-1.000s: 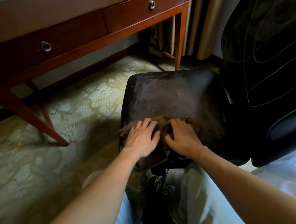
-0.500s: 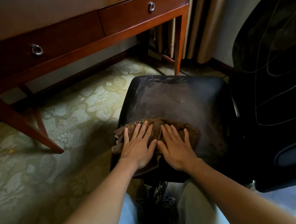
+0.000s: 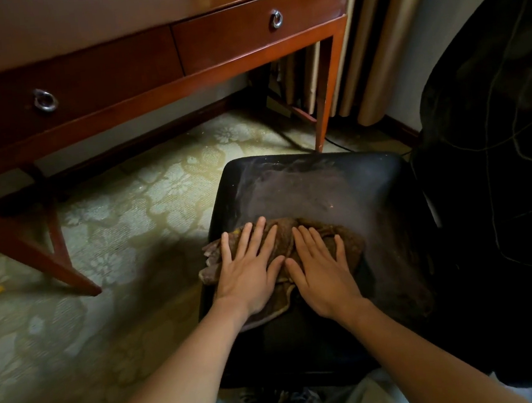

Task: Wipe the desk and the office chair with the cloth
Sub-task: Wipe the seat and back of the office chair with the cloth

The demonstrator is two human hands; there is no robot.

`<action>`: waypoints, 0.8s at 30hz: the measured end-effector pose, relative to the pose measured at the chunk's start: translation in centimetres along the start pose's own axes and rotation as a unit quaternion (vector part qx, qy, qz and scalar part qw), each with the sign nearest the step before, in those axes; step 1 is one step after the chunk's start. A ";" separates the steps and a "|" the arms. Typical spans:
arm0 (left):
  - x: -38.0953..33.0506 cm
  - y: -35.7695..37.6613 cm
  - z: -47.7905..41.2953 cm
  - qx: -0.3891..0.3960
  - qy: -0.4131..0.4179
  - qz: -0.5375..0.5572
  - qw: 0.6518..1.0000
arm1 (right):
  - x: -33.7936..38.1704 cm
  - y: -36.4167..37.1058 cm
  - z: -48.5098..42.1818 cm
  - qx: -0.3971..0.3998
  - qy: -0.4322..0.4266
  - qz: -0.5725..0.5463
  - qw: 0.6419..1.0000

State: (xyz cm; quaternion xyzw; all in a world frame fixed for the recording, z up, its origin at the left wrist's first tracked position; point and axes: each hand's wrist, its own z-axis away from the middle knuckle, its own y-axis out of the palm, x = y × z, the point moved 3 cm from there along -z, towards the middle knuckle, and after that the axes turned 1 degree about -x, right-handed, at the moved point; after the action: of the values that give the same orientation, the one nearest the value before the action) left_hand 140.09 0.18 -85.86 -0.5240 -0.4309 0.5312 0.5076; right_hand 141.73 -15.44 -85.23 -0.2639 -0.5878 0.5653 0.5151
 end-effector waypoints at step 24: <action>4.0 -0.6 -14.9 -0.026 -0.012 0.032 0.999 | -2.6 -2.7 -14.9 -0.035 -0.025 -0.017 0.999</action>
State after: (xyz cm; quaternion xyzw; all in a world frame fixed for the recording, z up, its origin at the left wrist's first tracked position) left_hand 155.24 3.14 -86.96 -0.5444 -0.4336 0.5418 0.4713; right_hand 156.77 -12.49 -85.99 -0.2575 -0.6245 0.5419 0.5001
